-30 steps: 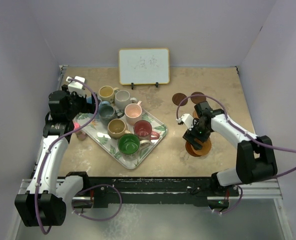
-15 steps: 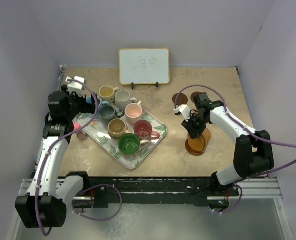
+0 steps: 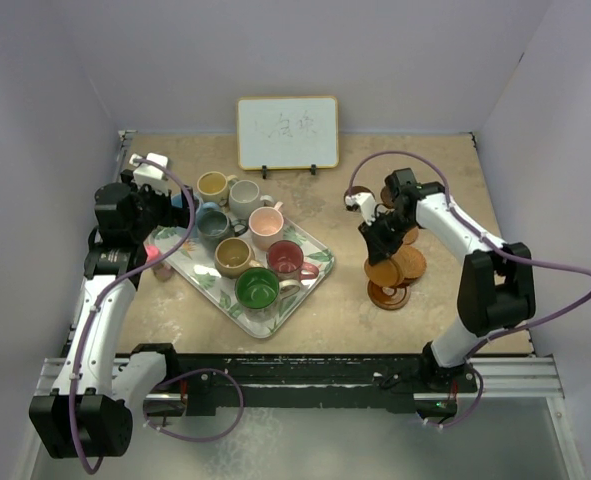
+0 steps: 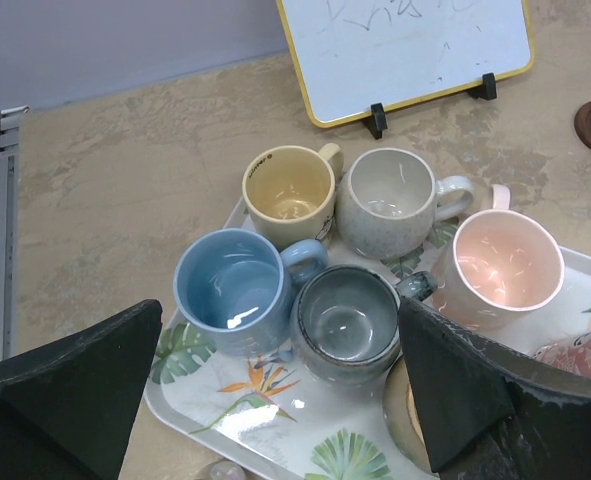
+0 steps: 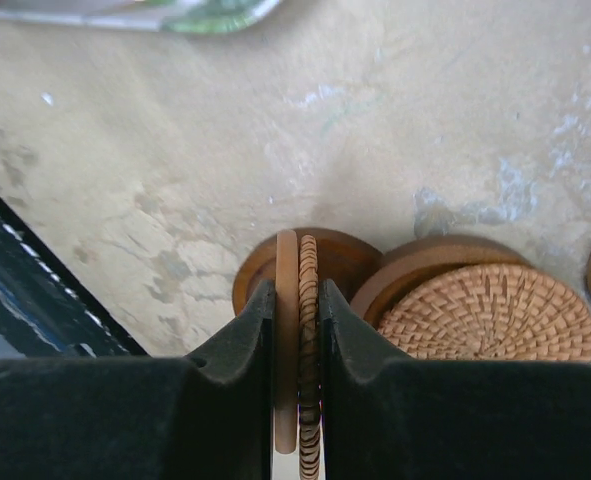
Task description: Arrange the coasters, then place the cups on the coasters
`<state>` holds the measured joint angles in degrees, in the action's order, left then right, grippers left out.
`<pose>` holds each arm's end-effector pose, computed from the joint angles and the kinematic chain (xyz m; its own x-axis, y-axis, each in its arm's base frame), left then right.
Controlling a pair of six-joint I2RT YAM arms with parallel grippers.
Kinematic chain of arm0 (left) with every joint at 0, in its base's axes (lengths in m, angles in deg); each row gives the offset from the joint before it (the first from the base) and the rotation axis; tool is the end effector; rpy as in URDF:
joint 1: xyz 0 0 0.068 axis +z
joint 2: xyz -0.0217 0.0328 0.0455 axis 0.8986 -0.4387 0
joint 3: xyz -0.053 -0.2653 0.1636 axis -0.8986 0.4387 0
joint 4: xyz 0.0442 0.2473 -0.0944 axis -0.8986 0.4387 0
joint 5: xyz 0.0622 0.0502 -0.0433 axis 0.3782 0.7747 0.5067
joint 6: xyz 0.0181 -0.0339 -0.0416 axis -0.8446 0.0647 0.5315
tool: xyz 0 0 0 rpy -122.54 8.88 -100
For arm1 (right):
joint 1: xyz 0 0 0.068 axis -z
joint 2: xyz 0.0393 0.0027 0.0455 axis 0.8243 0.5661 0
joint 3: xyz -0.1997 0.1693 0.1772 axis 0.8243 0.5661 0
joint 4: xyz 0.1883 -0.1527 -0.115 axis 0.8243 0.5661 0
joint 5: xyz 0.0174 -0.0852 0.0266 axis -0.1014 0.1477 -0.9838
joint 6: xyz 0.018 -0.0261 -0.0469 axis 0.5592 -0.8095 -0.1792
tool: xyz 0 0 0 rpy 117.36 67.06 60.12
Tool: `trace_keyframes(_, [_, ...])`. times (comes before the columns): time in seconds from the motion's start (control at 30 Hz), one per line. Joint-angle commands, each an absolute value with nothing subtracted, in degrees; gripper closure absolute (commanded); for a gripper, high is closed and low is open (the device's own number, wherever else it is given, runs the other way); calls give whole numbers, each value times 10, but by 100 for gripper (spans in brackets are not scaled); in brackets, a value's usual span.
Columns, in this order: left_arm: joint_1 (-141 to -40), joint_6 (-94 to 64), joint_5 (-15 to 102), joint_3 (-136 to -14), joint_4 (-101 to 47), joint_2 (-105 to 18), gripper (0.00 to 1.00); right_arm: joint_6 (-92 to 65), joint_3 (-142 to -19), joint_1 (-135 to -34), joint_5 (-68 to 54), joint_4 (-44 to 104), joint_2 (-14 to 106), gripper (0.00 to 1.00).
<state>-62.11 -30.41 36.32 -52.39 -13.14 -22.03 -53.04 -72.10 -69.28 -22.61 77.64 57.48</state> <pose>0.2030 -0.0040 0.3729 -0.2591 0.0615 -0.9639 0.2467 0.9691 -0.0045 0.3065 0.0908 0.2633 -0.6095 -0.6589 -0.4409 -0.7755 0.6110 0.1589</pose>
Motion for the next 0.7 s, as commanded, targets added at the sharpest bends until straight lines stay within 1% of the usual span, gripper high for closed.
trace_keyframes(0.0, [-617,-313,363,-526,-144,-205,2,-488,-780,-676,-322,806,586,100])
trace_keyframes(0.13, [-617,-312,363,-525,-144,-204,2,-417,-815,-647,-357,757,621,100])
trace_keyframes(0.27, [-617,-310,362,-525,-145,-203,2,-329,-867,-630,-361,716,686,100])
trace_keyframes(0.47, [-617,-310,363,-525,-138,-200,2,-259,-937,-618,-359,677,770,100])
trace_keyframes(0.67, [-616,-312,364,-533,-133,-206,2,-244,-993,-595,-381,692,848,100])
